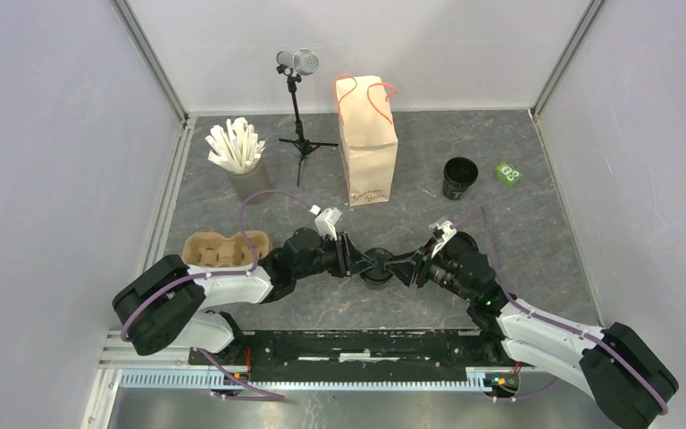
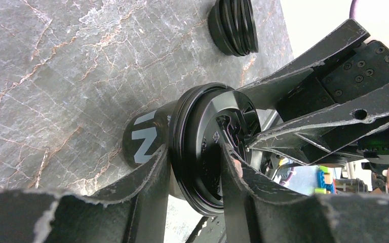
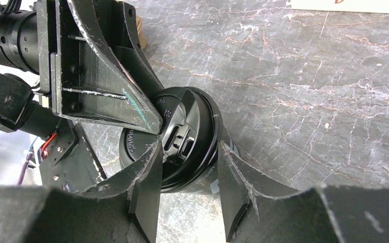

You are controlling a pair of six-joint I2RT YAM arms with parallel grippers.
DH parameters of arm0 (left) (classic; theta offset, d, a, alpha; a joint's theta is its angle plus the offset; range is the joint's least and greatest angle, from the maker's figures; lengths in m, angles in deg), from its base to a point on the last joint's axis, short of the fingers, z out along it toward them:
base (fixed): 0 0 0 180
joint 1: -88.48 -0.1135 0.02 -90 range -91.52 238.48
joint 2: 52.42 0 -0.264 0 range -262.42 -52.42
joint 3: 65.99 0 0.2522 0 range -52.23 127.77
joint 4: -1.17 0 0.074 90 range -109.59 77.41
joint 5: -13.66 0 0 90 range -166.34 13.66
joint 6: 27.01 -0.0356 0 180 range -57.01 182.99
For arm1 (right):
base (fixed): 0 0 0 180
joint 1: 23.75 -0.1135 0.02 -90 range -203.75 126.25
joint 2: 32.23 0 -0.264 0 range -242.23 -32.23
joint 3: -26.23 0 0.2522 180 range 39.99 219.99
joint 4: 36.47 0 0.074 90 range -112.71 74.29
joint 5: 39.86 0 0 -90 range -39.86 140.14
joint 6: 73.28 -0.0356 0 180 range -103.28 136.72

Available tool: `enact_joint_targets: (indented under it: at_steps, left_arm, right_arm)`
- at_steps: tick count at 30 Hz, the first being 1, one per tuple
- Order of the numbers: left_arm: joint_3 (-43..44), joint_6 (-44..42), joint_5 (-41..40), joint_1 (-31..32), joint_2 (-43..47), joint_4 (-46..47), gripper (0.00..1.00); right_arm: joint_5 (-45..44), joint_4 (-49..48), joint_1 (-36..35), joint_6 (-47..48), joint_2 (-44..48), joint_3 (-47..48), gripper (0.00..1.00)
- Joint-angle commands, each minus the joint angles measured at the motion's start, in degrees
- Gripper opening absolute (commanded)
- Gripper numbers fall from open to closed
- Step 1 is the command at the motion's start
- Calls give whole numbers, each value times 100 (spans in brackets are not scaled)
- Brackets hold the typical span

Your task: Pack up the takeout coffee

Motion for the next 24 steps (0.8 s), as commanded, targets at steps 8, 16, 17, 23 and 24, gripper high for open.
enact_joint_targets:
  at_steps: [8,16,17,23,24]
  left_arm:
    - [-18,-16,-307,361,73,-1845,45]
    - [35,3,-350,418,137,-1923,45]
    - [36,20,-358,438,151,-1924,45]
    - [120,110,-504,571,296,-2096,45]
    - [131,108,-554,593,306,-2142,45]
  right_arm:
    - [837,1082,509,1679,-1127,304,42]
    - [1666,1628,804,2215,-1562,966,44]
    - [1730,1706,813,2275,-1657,1118,45]
    - [1936,1840,862,2405,-2296,1668,51]
    - [2033,1804,859,2383,-2388,1731,51]
